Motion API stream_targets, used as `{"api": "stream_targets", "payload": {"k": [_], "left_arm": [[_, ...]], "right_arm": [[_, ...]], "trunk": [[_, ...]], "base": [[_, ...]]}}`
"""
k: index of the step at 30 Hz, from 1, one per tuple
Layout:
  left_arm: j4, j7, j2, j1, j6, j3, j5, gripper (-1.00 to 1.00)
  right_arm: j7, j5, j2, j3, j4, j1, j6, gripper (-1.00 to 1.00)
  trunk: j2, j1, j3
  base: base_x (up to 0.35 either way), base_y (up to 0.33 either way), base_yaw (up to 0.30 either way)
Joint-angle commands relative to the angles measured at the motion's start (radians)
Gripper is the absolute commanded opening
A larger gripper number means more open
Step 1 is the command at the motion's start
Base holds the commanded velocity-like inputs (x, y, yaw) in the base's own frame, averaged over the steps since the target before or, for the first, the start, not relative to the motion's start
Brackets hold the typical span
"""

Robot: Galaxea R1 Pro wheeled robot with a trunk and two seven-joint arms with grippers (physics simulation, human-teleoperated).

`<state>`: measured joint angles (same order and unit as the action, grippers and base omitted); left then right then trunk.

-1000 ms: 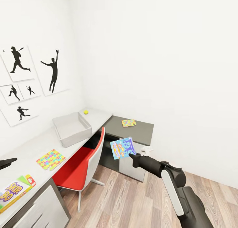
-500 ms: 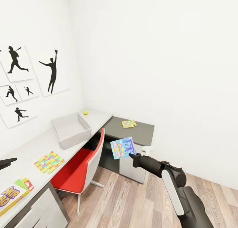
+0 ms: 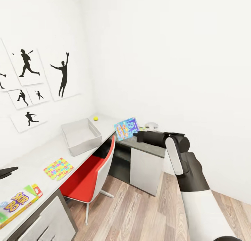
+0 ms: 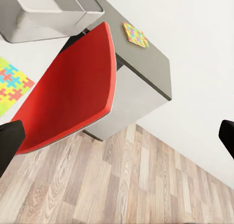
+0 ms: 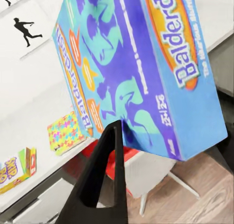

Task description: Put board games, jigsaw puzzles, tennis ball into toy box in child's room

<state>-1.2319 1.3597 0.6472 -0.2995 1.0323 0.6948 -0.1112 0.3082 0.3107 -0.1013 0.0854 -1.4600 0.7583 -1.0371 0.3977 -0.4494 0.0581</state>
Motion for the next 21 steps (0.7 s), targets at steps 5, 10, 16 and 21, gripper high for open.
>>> {"api": "stream_targets", "payload": {"k": [5, 10, 16, 21], "left_arm": [[0.0, 0.003, 0.0, -0.001, 0.01, -0.001, -0.001, 1.0], [-0.001, 0.002, -0.002, -0.001, 0.01, -0.004, -0.001, 1.0], [-0.008, 0.001, -0.024, -0.001, 0.009, -0.008, 0.001, 1.0], [-0.011, -0.001, -0.029, -0.001, 0.008, -0.008, 0.001, 1.0]], "right_arm": [[-0.05, -0.012, -0.067, -0.001, 0.305, 0.238, -0.01, -1.0], [-0.08, -0.01, -0.073, -0.001, 0.492, 0.344, 0.004, -1.0], [-0.084, -0.01, -0.073, 0.002, 0.52, 0.355, 0.006, -1.0], [-0.084, -0.013, -0.073, 0.005, 0.521, 0.353, 0.006, -1.0]], "trunk": [[0.002, -0.001, 0.004], [0.002, -0.001, 0.006], [0.002, -0.001, 0.009], [0.002, -0.001, 0.009]], "base": [[0.0, 0.0, 0.287], [0.079, -0.043, 0.29], [0.208, -0.201, 0.259], [0.254, -0.108, 0.044]]}}
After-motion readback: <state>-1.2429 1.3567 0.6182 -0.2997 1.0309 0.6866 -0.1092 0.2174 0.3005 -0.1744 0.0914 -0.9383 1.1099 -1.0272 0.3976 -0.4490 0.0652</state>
